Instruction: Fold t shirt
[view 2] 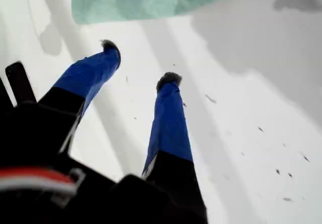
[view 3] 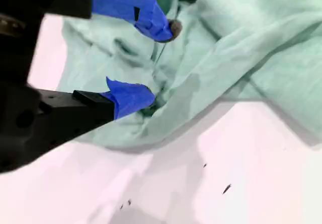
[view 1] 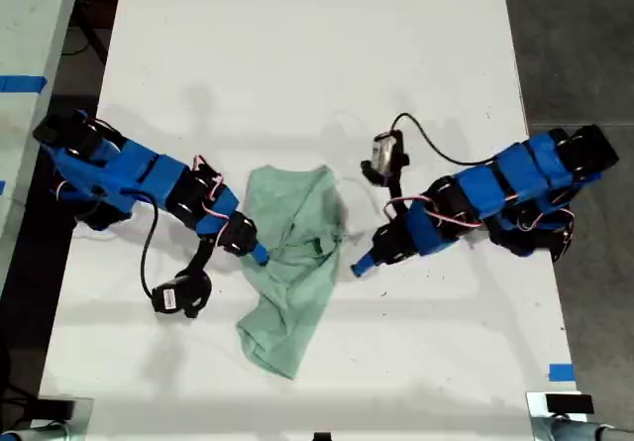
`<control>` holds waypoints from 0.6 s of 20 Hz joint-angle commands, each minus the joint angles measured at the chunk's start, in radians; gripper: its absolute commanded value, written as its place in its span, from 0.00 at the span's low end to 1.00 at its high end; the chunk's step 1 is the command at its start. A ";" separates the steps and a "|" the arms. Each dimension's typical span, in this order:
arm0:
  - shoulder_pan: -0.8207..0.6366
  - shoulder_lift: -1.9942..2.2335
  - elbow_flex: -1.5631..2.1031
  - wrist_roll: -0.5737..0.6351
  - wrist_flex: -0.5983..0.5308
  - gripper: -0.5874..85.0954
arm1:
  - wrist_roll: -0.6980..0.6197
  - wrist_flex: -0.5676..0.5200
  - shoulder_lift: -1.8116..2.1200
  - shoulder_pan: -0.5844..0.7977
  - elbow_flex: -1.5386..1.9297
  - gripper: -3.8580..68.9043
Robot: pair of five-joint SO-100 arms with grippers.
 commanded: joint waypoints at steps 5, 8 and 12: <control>0.149 -0.216 -0.390 0.064 -0.120 0.20 | -0.146 -0.179 -0.678 -0.084 -0.732 0.40; 0.222 -0.239 -0.385 0.061 -0.120 0.22 | -0.183 -0.319 -0.750 -0.129 -0.744 0.42; 0.239 -0.364 -0.379 0.041 -0.052 0.22 | -0.207 -0.422 -0.839 -0.166 -0.749 0.45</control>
